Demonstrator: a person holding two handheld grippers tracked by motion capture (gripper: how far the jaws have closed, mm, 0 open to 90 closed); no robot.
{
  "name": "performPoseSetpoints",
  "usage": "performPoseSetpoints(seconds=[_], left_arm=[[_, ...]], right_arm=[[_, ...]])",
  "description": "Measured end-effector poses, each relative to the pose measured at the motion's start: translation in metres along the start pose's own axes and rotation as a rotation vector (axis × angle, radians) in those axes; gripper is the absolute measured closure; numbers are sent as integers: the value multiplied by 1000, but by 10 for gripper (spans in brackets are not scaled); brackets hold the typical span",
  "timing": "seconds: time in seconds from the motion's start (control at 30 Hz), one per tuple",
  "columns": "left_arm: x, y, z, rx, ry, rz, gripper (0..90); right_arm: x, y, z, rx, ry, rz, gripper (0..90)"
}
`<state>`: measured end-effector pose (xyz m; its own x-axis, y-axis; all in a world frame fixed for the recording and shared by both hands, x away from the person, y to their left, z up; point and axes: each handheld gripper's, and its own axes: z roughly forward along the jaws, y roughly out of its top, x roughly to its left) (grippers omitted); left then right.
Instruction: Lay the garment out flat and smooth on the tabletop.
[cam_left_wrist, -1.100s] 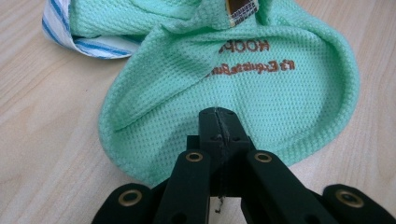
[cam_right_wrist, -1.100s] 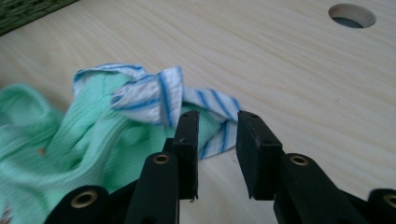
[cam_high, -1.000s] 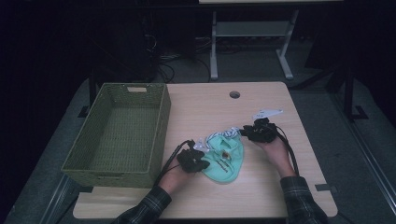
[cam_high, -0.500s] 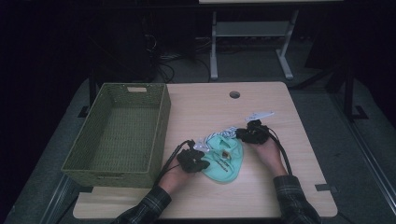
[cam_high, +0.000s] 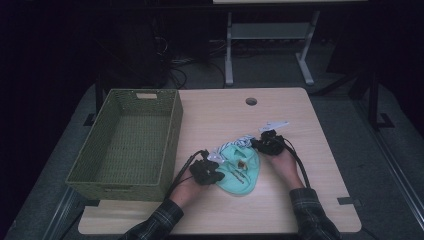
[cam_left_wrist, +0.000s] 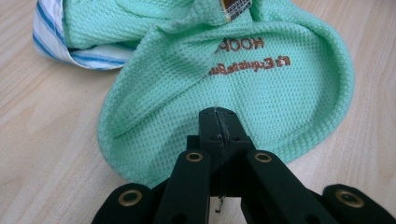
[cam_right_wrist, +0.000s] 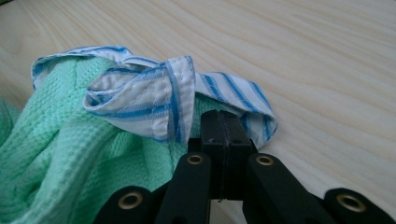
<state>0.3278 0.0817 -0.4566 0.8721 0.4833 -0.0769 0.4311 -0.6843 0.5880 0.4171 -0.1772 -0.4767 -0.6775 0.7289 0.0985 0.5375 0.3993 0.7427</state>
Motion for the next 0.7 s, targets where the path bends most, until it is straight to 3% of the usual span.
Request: performPoseSetpoints(seconds=[0.2, 0.4, 0.7], left_arm=[[-1, 0, 1, -8, -1, -11, 893], [-1, 0, 0, 2, 4, -5, 894], [-1, 0, 0, 4, 6, 0, 894]], right_arm=[[-6, 3, -16, -29, -29, 5, 900], [-12, 1, -29, -24, -57, 24, 900], [-29, -7, -48, -9, -139, 49, 900]])
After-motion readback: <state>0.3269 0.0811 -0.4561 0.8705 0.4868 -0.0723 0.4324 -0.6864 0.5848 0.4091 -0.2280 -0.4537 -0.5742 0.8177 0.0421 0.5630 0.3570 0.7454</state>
